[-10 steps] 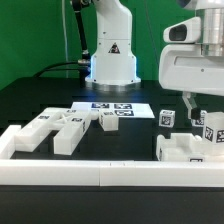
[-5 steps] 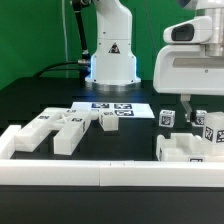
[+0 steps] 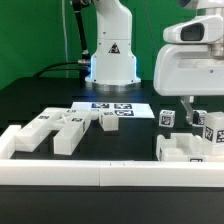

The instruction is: Assemble chair

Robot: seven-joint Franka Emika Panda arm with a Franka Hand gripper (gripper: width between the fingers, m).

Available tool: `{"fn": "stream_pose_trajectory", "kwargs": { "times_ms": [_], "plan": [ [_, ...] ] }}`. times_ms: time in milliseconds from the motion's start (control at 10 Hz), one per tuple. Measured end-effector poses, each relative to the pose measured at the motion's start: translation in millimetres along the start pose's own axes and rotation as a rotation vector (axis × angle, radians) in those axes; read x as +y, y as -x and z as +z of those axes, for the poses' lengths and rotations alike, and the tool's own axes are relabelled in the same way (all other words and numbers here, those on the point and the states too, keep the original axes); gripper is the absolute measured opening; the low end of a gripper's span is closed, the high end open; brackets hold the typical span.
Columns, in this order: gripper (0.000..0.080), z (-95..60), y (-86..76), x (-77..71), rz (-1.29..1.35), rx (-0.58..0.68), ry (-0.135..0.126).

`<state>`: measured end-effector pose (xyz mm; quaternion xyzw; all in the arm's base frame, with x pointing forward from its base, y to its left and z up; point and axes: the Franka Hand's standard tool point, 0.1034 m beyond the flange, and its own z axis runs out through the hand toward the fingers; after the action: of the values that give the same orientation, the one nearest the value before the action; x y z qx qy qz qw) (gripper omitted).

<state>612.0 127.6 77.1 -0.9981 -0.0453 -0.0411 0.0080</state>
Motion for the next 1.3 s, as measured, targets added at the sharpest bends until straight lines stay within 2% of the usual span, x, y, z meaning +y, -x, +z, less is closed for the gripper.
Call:
{"fn": "stream_pose_trajectory", "kwargs": {
  "times_ms": [100,200,300,400,500,800,1300],
  "plan": [
    [0.0648,-0.1,-0.1,0.9,-0.051,0.0,0.002],
    [0.0553,-0.1,-0.2,1.7,-0.087,0.0,0.004],
    [0.037,-0.1,-0.2,1.6,-0.063,0.0,0.004],
    [0.0288,0.0,-0.2,1.7,-0.036,0.0,0.004],
    [0.0288,0.0,-0.2,1.7,-0.032,0.0,0.004],
    [0.0288,0.0,0.0,0.3,0.194,0.0,-0.003],
    [0.0289,1.4,2.0,-3.7,0.783,0.007,0.003]
  ]
}}
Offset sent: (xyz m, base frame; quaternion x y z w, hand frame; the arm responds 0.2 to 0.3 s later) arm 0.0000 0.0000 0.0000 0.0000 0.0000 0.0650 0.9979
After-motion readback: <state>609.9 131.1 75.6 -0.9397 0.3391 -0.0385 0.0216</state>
